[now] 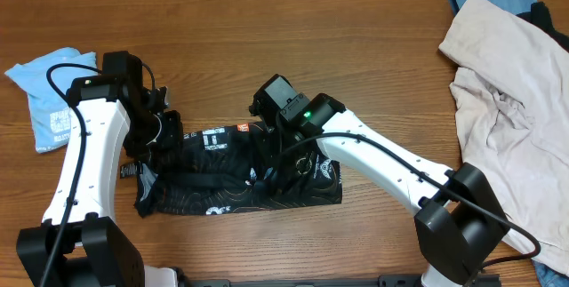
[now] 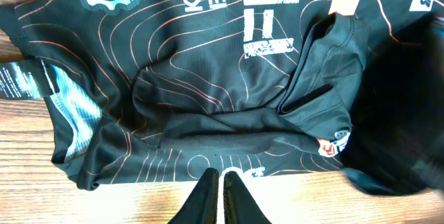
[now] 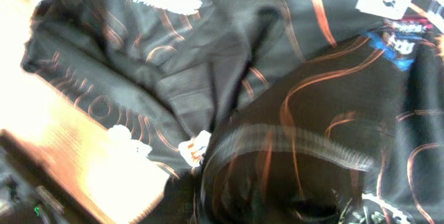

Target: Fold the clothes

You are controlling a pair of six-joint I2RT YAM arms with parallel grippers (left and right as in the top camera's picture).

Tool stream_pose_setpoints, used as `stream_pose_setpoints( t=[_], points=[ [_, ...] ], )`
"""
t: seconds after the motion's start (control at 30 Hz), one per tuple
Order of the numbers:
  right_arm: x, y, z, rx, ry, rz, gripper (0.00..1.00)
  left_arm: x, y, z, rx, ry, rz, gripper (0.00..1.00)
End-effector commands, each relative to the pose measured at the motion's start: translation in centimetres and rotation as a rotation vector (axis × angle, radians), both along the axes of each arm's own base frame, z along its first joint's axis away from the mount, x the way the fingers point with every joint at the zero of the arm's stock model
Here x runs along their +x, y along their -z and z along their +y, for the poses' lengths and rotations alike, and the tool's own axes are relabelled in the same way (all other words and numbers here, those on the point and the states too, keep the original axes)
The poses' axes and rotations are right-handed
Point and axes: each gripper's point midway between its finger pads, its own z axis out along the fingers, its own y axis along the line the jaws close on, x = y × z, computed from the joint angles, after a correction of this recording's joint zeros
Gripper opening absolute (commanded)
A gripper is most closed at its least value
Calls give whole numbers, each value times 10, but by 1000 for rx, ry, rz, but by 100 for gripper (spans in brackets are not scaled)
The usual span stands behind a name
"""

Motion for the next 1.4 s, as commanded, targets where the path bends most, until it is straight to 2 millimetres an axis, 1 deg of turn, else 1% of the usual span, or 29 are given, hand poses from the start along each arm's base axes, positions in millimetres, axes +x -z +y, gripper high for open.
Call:
stream_pose_setpoints(
  t=[0.0,0.07,0.2,0.3,0.43,0.5,0.53,0.63,0.7,0.73,0.9,1.03,1.1,1.23,1.37],
  points=[
    [-5,-8,11,41,-140,-46,56,-1,-4,0,0,-12,-13,8],
    [1,-6,4,6,-121,-70,57,-1,-4,0,0,-11,-11,8],
    [21,0,-18,-87,-27,-108,58,-1,-4,0,0,-11,-9,8],
    [24,3,-31,-112,1,-86,59,-1,-4,0,0,-11,-9,8],
    [23,8,-33,-116,3,-82,58,-1,-4,0,0,-12,-10,8],
    [23,17,-34,-118,5,-86,56,-1,-4,0,0,-12,-10,8],
    [24,21,-36,-128,25,-89,54,-1,-4,0,0,-12,-10,9],
    [34,36,-52,-208,131,-125,47,-1,-4,0,-1,-12,-9,9],
    [41,41,-63,-253,200,-138,42,-2,-4,0,0,-12,-9,9],
    [44,44,-66,-265,226,-138,41,-2,-4,0,-1,-12,-9,9],
    [51,57,-65,-269,257,-130,40,-2,-4,0,-1,-12,-6,9],
    [46,77,-62,-276,241,-82,40,-2,-4,0,-1,-12,-6,9],
    [44,82,-62,-284,238,-70,40,-2,-4,0,-1,-12,-6,9],
    [45,80,-58,-268,225,-71,40,-2,-4,0,-1,-12,-6,9],
    [46,74,-46,-206,182,-70,40,-2,-4,0,0,-12,-6,9]
  ],
)
